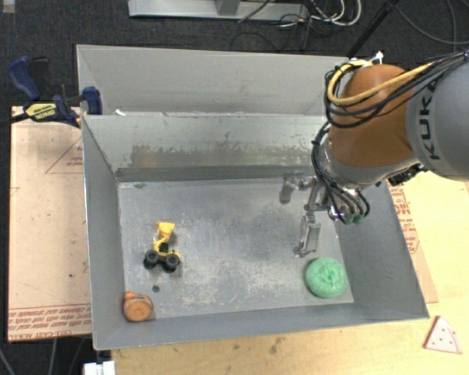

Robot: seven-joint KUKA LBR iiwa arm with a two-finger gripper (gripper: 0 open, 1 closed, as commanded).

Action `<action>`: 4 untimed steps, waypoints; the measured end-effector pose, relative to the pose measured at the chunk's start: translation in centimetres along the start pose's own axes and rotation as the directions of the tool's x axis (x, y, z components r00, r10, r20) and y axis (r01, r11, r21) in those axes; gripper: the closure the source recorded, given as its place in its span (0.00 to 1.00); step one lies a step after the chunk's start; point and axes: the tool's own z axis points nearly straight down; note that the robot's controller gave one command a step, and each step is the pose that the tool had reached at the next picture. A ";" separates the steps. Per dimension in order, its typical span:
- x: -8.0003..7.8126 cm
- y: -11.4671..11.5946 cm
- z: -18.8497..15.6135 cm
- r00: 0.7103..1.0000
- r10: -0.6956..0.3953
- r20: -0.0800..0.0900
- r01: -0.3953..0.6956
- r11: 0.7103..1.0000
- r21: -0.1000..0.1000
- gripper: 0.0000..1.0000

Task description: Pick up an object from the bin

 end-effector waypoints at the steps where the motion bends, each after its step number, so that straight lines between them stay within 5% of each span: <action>1: -0.2 0.0 -0.4 1.000 -0.001 0.007 0.001 1.000 0.001 0.00; 2: 1.7 -2.0 1.9 0.996 -0.086 0.016 0.086 0.996 0.000 0.00; 3: 4.2 -4.8 3.5 0.996 -0.087 0.000 0.087 0.996 0.000 0.00; 4: 4.1 -5.9 5.0 0.999 0.054 0.010 -0.054 0.999 0.000 0.00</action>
Offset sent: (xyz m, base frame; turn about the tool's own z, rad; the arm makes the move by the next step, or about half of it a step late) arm -0.0497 -0.0575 -0.0561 -0.1831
